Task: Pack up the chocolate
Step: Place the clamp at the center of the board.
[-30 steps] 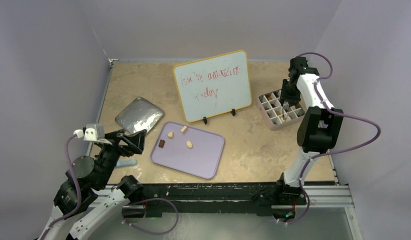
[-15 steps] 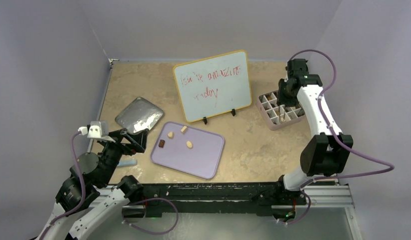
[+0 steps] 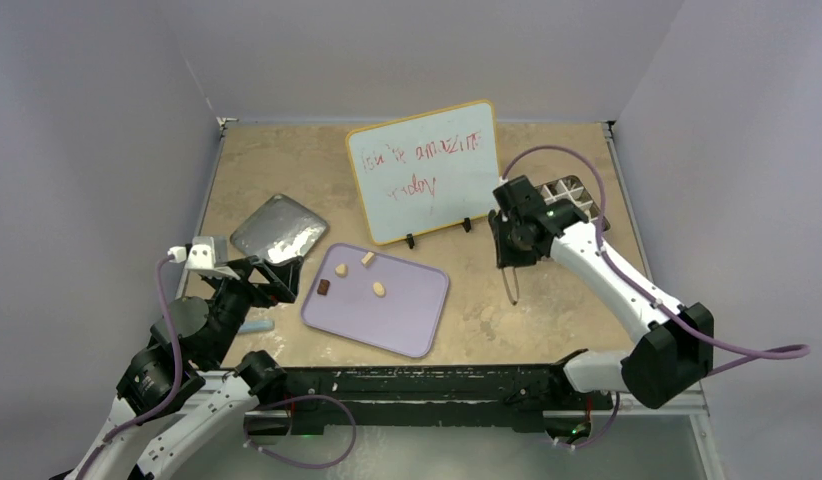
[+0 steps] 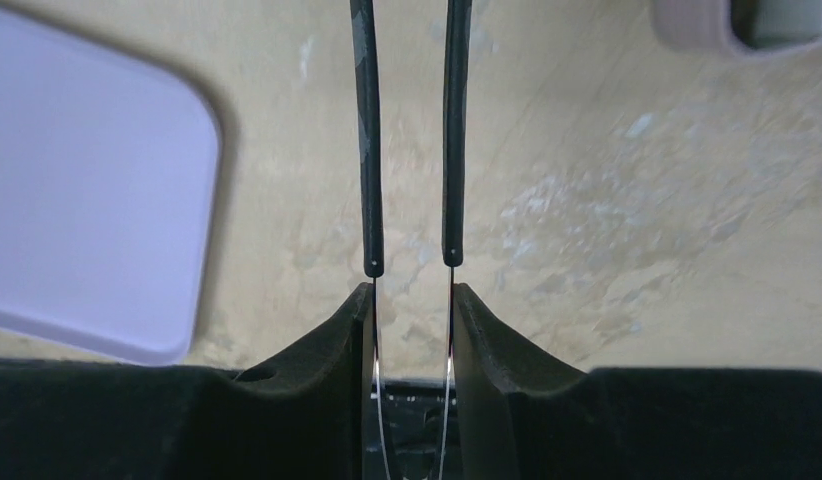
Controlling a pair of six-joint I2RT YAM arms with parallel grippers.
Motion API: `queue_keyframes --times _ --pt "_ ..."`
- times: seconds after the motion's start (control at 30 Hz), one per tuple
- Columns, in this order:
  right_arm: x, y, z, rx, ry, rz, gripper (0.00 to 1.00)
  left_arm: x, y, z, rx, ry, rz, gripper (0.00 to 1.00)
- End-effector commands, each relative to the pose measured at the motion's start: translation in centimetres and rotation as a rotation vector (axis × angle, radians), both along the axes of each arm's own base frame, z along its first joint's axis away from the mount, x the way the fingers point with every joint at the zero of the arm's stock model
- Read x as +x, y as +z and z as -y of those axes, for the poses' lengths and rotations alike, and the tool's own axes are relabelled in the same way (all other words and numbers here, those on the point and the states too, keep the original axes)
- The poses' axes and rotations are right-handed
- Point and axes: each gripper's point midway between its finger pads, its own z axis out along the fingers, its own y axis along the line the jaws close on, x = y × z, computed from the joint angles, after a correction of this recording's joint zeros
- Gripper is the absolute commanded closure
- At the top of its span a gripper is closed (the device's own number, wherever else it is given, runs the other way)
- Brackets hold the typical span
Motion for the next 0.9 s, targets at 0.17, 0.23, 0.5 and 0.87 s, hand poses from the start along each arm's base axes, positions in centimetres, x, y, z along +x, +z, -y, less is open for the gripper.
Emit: queue_keyframes --times 0.17,0.23,0.5,0.87 --pt "-5.0 -5.9 -1.8 0.030 -0.078 -0.103 0.70 0.3 0.0 0.2 0.007 0.005 -0.010 0.00" --pt "-5.5 -6.4 -2.9 0.040 -0.068 -0.099 0.70 0.4 -0.1 0.3 0.014 0.005 -0.021 0.00" --pt "-6.1 -9.0 -3.7 -0.057 -0.084 -0.077 0.67 0.8 -0.6 0.5 0.033 0.014 -0.043 0.00" --pt "-6.0 -12.4 -3.9 -0.085 -0.054 -0.096 0.59 2.0 -1.8 1.0 0.092 0.035 -0.091 0.00"
